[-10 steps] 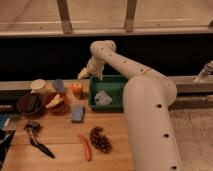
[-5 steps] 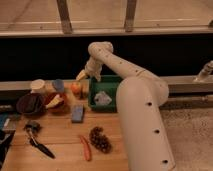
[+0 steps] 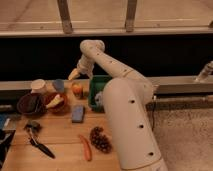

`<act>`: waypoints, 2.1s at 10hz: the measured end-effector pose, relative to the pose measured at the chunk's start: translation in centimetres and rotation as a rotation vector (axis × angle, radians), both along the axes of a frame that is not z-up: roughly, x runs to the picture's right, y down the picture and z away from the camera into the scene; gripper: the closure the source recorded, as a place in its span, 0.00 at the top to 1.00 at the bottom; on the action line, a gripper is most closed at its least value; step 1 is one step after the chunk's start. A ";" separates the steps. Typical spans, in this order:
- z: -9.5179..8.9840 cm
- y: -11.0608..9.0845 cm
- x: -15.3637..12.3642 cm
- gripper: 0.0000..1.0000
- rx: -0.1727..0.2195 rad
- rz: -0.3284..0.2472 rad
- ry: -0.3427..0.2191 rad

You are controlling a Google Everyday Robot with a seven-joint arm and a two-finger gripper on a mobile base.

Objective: Place apple in tray

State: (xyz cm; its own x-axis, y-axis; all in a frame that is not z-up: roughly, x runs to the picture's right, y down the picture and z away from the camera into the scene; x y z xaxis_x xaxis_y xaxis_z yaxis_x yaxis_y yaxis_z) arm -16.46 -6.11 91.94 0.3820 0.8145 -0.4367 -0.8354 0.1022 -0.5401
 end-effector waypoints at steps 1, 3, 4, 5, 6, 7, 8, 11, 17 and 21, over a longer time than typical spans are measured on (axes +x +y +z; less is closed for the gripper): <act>-0.2 0.1 -0.4 0.80 0.001 -0.009 -0.019; -0.8 0.5 -1.0 0.80 0.000 -0.025 -0.049; -1.1 0.9 -1.6 0.80 -0.002 -0.036 -0.067; -1.3 1.2 -1.8 0.80 -0.009 -0.040 -0.077; -1.4 1.7 -1.8 0.80 -0.019 -0.041 -0.084; -1.6 2.1 -1.7 0.80 -0.026 -0.042 -0.086; -1.6 2.3 -1.8 0.80 -0.031 -0.041 -0.089; -1.2 3.2 -1.7 0.80 -0.056 -0.026 -0.094; -0.4 4.1 -1.9 0.70 -0.061 -0.009 -0.097; -0.7 4.0 -2.3 0.28 -0.051 -0.018 -0.103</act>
